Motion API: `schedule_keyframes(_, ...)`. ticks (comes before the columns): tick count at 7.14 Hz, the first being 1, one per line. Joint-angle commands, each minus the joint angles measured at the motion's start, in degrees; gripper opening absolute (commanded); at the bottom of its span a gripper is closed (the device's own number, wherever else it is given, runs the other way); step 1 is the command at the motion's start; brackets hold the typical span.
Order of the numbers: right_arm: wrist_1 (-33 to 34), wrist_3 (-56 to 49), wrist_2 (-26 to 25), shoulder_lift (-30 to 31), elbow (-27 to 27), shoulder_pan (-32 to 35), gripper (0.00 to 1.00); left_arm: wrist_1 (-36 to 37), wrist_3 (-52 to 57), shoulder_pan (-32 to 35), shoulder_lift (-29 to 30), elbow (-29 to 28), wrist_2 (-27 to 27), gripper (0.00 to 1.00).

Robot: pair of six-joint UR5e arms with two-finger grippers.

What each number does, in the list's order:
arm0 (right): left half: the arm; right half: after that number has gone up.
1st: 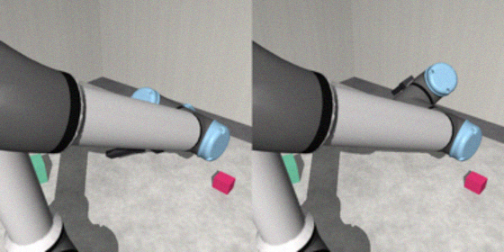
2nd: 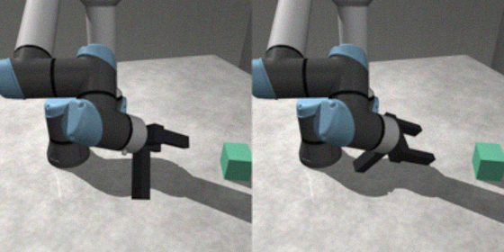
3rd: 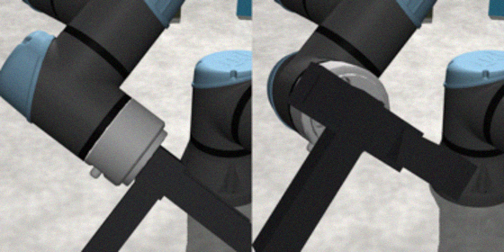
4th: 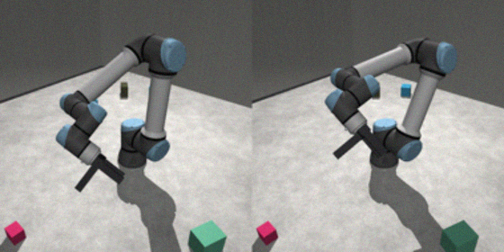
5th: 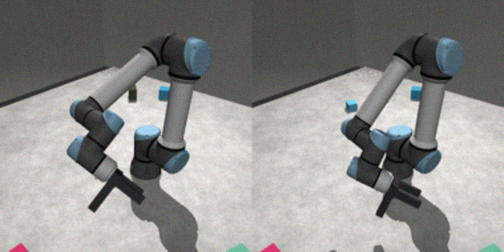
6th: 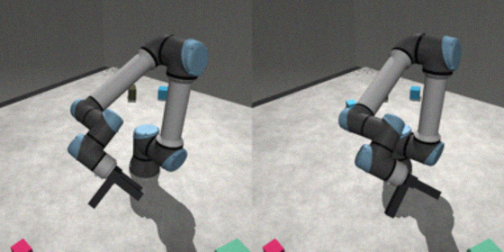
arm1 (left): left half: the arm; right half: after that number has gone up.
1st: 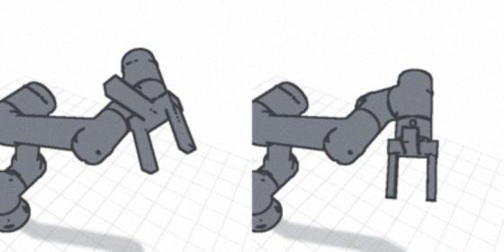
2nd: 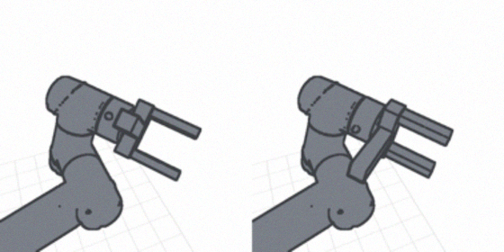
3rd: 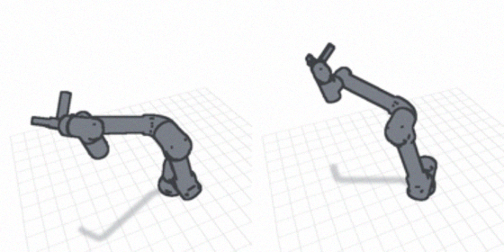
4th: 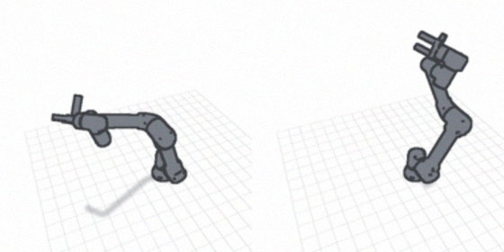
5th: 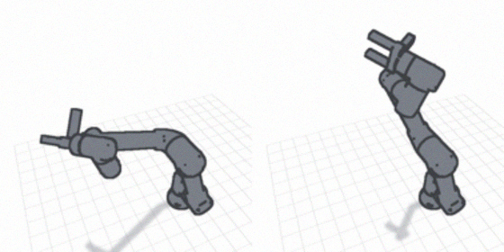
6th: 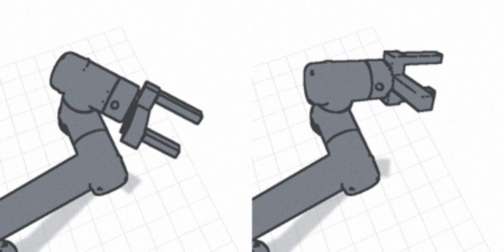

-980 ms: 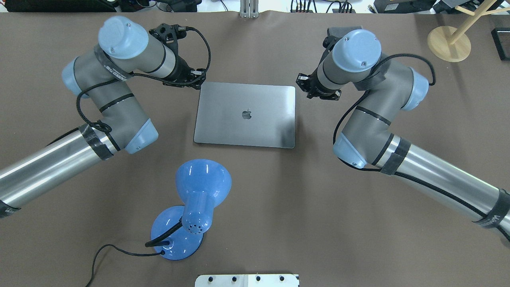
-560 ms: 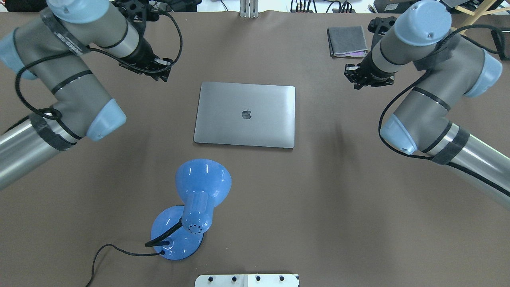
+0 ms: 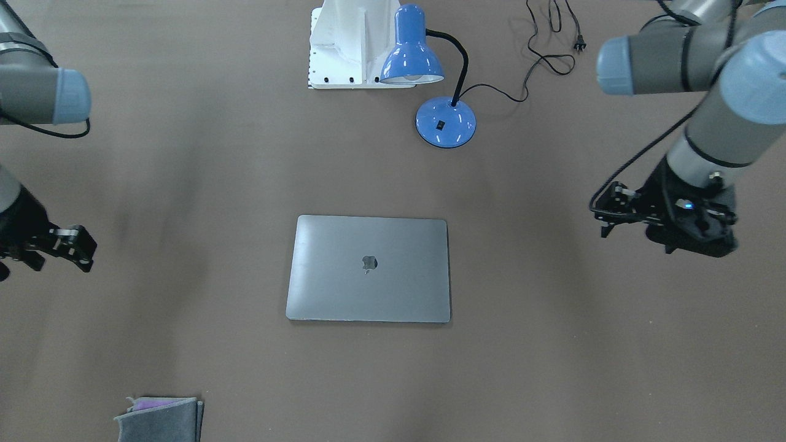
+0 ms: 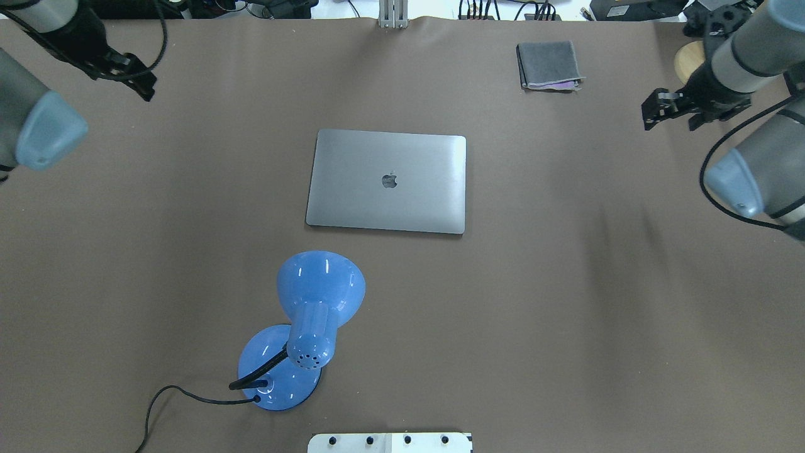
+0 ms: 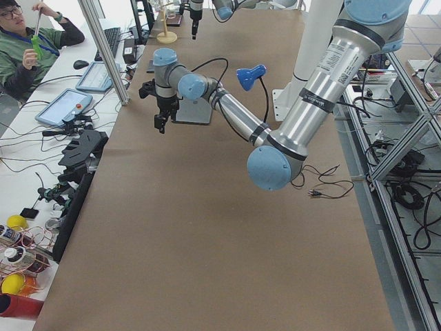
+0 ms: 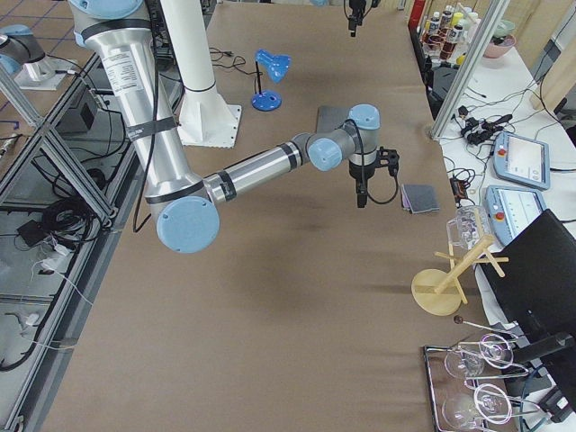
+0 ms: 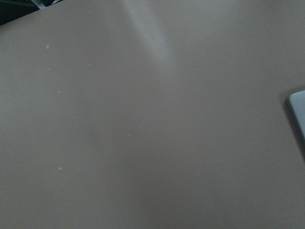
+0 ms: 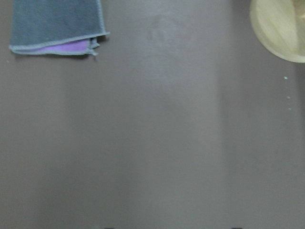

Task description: Close laptop

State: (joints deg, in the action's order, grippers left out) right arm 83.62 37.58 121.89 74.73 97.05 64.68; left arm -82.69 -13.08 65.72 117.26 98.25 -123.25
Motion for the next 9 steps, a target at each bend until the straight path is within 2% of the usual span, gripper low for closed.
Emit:
schedule_keyframes(1, 0.3, -11.3, 3.7, 9.0, 3.0, 7.1, 1.00, 0.7, 10.7, 6.9, -5.5, -1.0, -2.2, 0.99)
schedule_keyframes(4, 1.9, -22.4, 5.0, 19.5, 6.6, 13.6, 1.00, 0.5, 23.0, 13.7, -15.8, -2.5, -2.3, 0.99)
schedule_keyframes(6, 9.3, -33.7, 5.0, 25.3, 11.5, 19.2, 1.00, 2.4, 23.9, 17.7, -17.4, -4.1, -3.7, 0.98)
schedule_keyframes(9, 8.8, -35.6, 4.9, 33.0, 11.8, 20.5, 1.00, 4.5, 31.5, 22.2, -22.5, -2.4, -4.8, 0.98)
